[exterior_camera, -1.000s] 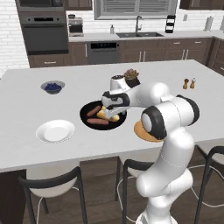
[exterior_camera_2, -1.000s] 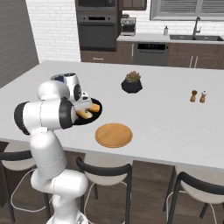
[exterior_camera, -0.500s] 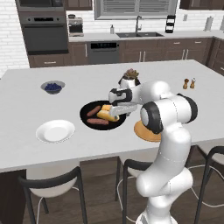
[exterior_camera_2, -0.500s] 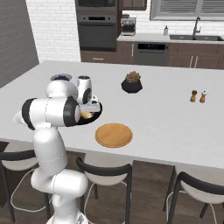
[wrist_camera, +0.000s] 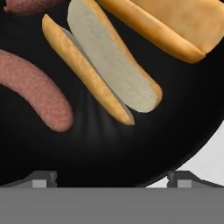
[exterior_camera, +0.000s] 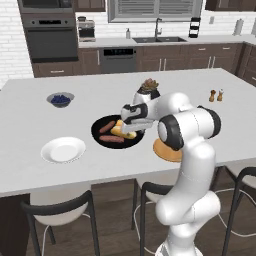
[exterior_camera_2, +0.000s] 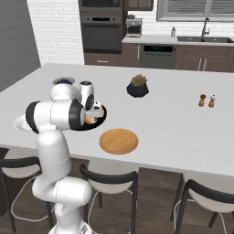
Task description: Place one bun and one sausage from the bowl on each plate.
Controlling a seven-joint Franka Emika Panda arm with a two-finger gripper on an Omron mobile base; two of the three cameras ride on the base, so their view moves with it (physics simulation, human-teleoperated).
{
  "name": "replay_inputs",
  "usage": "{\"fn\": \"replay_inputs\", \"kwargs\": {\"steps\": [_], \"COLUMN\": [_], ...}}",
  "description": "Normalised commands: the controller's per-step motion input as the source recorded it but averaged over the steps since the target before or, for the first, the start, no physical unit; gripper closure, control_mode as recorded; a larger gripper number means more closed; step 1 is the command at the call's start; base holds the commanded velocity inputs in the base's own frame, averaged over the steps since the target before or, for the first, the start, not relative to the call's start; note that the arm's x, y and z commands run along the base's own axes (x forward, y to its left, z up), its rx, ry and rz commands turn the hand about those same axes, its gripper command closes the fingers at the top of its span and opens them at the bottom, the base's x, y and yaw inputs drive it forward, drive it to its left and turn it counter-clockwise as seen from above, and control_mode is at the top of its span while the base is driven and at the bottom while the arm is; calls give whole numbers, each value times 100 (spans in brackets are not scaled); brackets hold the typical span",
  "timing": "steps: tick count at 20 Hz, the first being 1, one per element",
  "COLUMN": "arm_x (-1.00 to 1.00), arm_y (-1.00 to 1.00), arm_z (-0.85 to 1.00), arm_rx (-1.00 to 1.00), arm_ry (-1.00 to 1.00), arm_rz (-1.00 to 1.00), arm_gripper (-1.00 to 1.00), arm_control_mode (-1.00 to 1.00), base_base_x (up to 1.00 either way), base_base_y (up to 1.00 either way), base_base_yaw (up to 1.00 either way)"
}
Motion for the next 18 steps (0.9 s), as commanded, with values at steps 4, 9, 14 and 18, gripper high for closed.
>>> {"fn": "replay_inputs", "kwargs": {"steps": [4, 9, 14, 18], "arm_x": [13, 8, 2, 18], "arm_y": [5, 0, -4, 0], "arm_z": [-16, -10, -17, -10], "arm_rx": [0, 0, -2, -2], "arm_ry": [0, 0, -1, -6], "arm_rz": [0, 0, 0, 0], "arm_gripper": [-100, -100, -100, -100], "arm_control_mode": [-100, -100, -100, -100], "base_base_x": [0, 0, 0, 0], "base_base_y": [0, 0, 0, 0], "base_base_yaw": [0, 0, 0, 0]}}
